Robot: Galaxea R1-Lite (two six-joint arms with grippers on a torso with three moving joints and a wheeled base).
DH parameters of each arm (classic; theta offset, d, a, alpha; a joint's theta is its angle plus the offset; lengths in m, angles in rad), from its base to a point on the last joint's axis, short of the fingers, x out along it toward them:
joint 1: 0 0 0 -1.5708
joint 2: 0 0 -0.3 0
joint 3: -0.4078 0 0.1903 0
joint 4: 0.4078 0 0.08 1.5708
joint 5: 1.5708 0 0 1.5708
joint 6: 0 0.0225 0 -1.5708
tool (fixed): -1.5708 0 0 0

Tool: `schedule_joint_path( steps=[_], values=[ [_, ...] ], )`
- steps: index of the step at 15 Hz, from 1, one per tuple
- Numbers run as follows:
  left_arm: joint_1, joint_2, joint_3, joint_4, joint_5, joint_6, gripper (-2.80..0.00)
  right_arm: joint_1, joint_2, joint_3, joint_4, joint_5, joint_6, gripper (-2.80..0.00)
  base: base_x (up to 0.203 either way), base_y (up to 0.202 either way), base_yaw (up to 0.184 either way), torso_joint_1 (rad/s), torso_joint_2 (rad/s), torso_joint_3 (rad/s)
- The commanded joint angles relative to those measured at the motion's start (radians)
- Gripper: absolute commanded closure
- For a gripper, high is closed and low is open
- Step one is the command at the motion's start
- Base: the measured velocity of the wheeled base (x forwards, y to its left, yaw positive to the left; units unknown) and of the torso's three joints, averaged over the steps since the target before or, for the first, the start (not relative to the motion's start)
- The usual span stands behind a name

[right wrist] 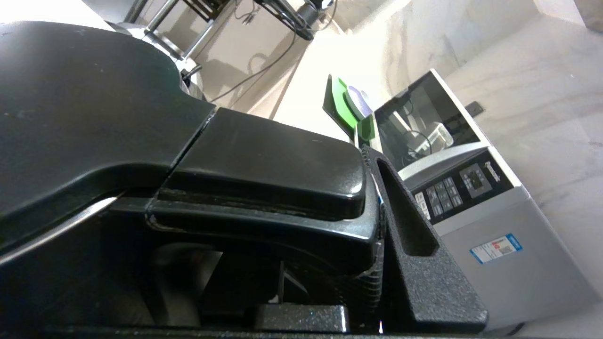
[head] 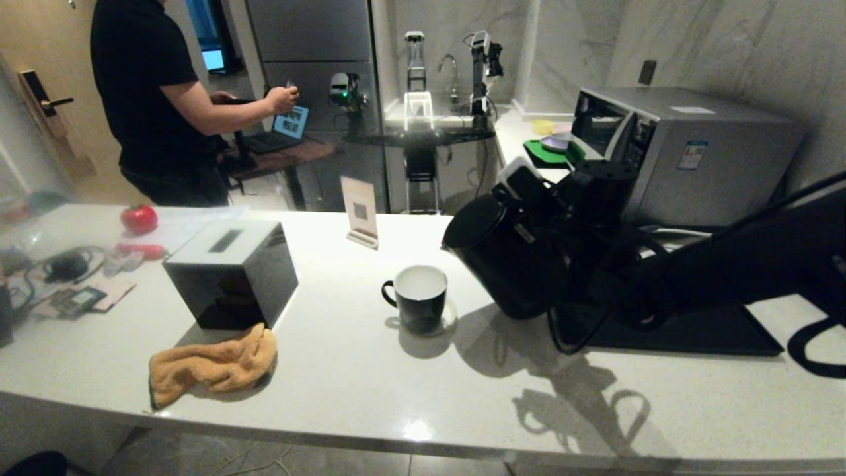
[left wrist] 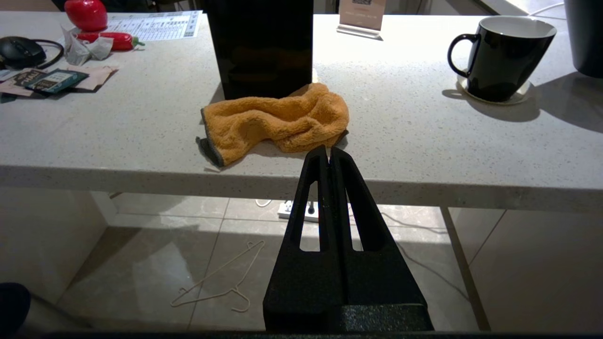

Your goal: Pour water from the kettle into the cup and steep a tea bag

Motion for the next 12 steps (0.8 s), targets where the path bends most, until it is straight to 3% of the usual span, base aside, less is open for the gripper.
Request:
schedule_joint_path(
  steps=[1,12],
  values=[
    [0.000,0.000,0.000,0.000,0.000,0.000,0.00,0.000,0.000,0.000,-0.005,0.029,-0.010,0.00,0.000,0.000,0.000,0.000,0.00,0.000],
    [0.000,0.000,0.000,0.000,0.000,0.000,0.00,0.000,0.027,-0.047,-0.014,0.105,-0.141,0.00,0.000,0.000,0.000,0.000,0.00,0.000]
  ],
)
